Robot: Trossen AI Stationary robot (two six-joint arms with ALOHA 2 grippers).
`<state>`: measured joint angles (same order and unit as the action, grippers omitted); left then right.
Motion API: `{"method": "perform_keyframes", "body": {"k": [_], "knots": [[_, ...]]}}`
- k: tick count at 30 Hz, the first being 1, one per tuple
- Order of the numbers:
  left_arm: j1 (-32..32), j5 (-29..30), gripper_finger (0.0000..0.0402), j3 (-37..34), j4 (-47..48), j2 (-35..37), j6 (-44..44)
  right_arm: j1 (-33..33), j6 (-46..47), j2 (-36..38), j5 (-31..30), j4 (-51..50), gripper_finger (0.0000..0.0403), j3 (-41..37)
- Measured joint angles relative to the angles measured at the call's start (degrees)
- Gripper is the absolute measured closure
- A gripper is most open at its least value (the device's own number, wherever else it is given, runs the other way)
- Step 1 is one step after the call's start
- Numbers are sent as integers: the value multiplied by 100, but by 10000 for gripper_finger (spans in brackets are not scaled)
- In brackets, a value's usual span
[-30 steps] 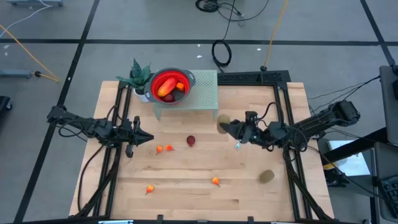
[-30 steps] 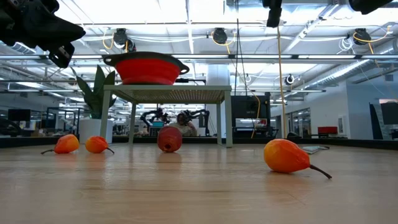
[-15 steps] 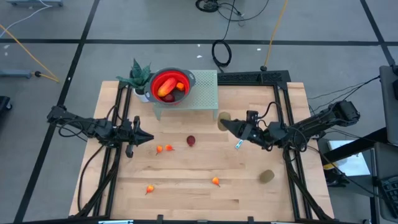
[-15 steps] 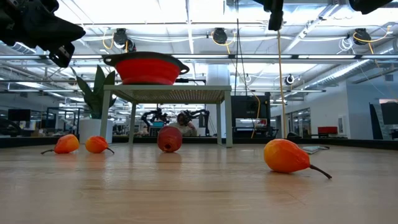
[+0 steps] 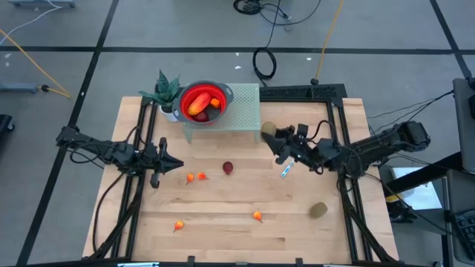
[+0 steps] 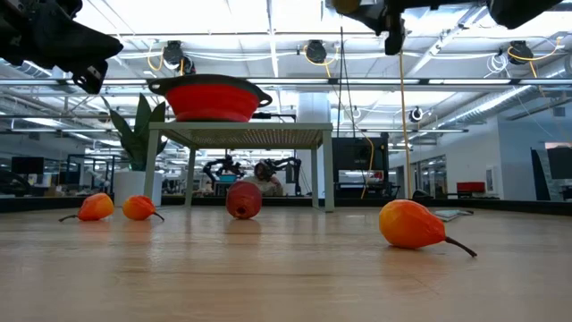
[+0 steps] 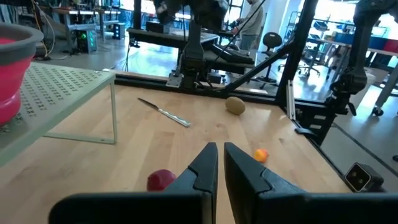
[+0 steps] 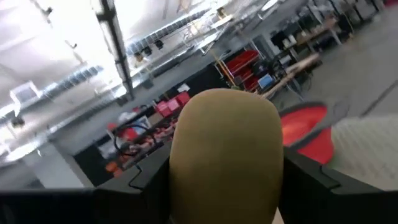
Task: Pick & Place Fruit
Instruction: Put the kiwi into the red strainer bowl on the shelf
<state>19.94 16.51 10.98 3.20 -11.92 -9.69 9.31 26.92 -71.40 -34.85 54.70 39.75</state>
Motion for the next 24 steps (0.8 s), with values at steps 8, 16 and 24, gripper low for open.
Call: {"method": "perform_keyframes", "body": {"k": [8,16,24], "knots": [[0,23,376,0,-9,0,-126,-766,-1073,0,1217,-655,192,424],[0,434,376,0,-760,-7,-748,-1261,-2423,0,2071,-2281,192,1315],[0,1041,376,0,-2343,-82,-913,-1308,-3619,-81,2300,-2803,192,1872]]}}
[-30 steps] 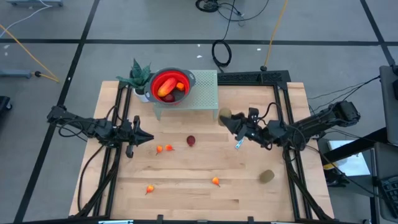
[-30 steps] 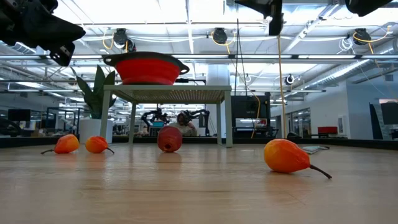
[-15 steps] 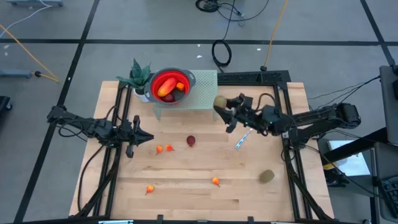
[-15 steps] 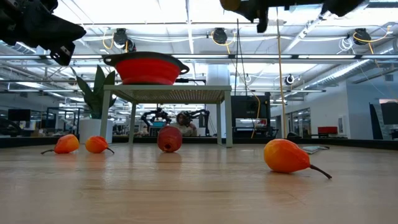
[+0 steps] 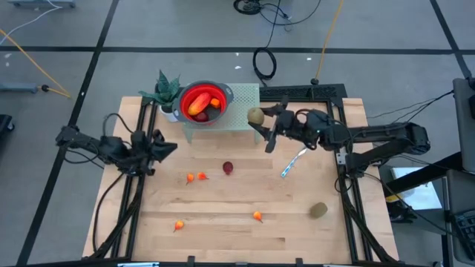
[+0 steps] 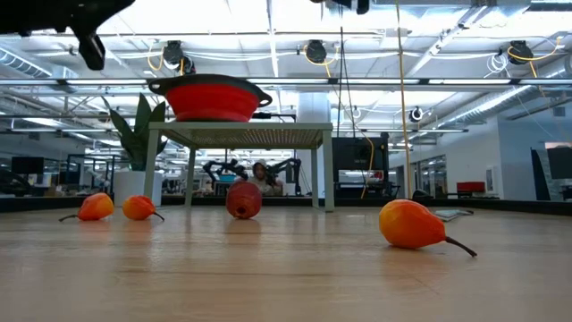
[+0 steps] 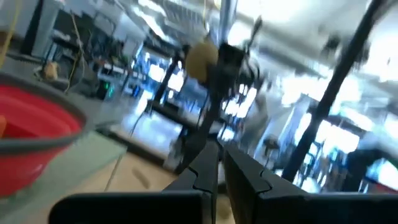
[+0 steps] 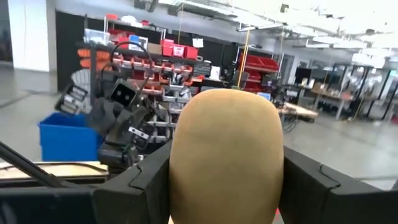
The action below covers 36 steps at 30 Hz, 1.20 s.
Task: Pick & Place Fruit
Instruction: Put the kiwi into the red strainer bowl on the shelf
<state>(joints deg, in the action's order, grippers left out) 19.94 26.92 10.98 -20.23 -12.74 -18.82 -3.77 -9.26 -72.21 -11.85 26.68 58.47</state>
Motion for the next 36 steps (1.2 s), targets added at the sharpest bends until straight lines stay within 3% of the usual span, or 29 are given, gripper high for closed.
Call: {"method": "perform_keyframes", "body": {"k": [10,20,29,36], "knots": [[2,302,375,4,-1854,-1090,-36,178,-1216,-840,15,-478,192,983],[2,327,371,840,-2037,-2204,434,274,-2206,-1617,0,-699,192,1779],[-101,362,282,1757,-1902,-2949,1303,370,-2885,-1814,-181,-759,192,1792],[-345,408,209,2797,-561,-3735,1558,427,-3275,-1967,-494,-837,192,1789]]}}
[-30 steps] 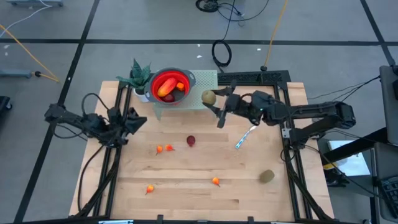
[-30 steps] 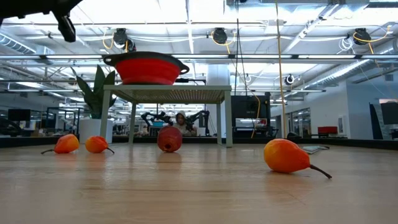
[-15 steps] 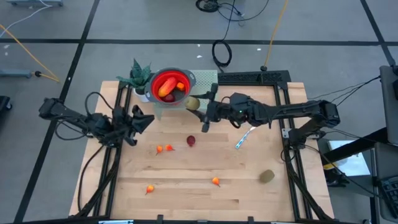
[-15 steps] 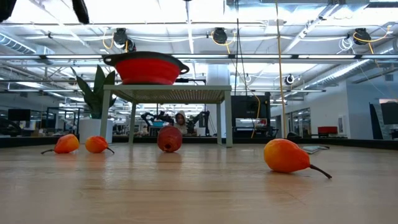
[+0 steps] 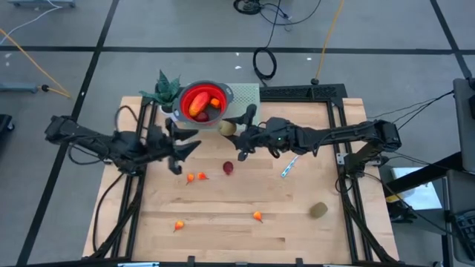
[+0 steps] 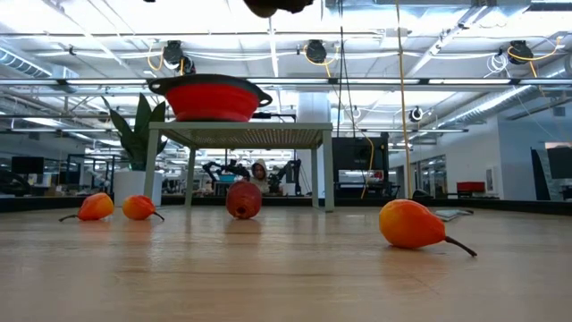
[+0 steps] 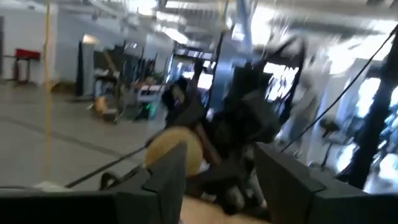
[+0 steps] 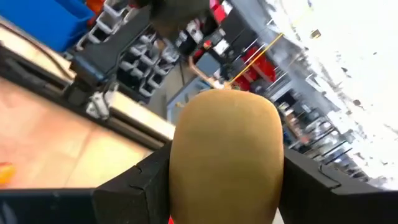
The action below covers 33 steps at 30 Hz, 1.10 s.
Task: Pick & Place Fruit
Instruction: Put the kiwi into the red strainer bowl on the shelf
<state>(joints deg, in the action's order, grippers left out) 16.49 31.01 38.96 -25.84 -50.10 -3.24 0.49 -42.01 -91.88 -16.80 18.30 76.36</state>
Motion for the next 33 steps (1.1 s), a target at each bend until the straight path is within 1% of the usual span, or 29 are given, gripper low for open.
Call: {"method": "perform_keyframes", "body": {"k": [5,9,16,19,24,33], "knots": [[-244,11,179,640,784,-533,13,39,-145,-52,-245,-67,192,-5],[-452,11,165,993,1236,-915,10,55,-303,-24,-280,-56,192,-3],[-784,-270,149,1401,1422,-1456,0,76,-537,-29,-307,-166,192,-3],[-903,-367,143,1515,1423,-1660,-31,74,-541,-32,-327,-265,192,-6],[-1083,-346,133,1556,1420,-1868,-129,66,-530,-32,-414,-418,192,-14],[-1235,-428,132,1548,1730,-1905,-168,81,-541,-37,-391,-638,192,-12]]}}
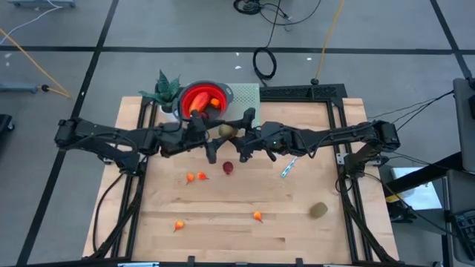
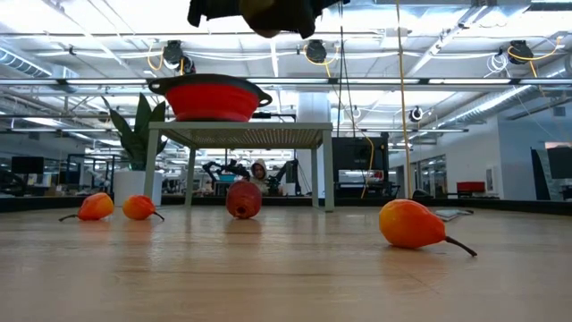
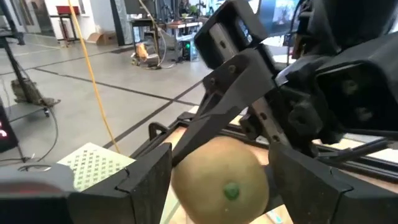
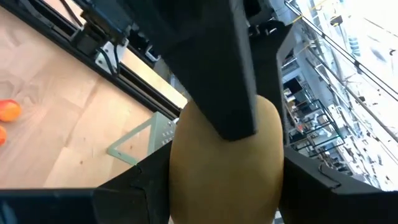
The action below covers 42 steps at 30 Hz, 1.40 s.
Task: Pick & Place Fruit
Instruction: Put the kiwi into the red strainer bowl on the shelf
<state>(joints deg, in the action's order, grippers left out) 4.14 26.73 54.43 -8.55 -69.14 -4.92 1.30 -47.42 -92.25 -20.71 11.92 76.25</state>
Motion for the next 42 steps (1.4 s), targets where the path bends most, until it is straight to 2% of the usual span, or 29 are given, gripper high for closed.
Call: {"method": "perform_keyframes", "body": {"k": [13,21,28,35,42], "knots": [[-278,-423,138,-2,166,9,-152,55,-139,2,-33,11,192,7],[-401,-661,227,-2,303,13,-192,50,14,2,-83,-17,190,0],[-411,-720,229,-2,449,20,-142,52,358,2,-25,-24,169,-2],[-408,-792,220,-2,591,100,-101,61,922,2,30,-79,164,0],[-398,-814,227,-9,812,246,57,65,988,0,63,-103,141,13]]}}
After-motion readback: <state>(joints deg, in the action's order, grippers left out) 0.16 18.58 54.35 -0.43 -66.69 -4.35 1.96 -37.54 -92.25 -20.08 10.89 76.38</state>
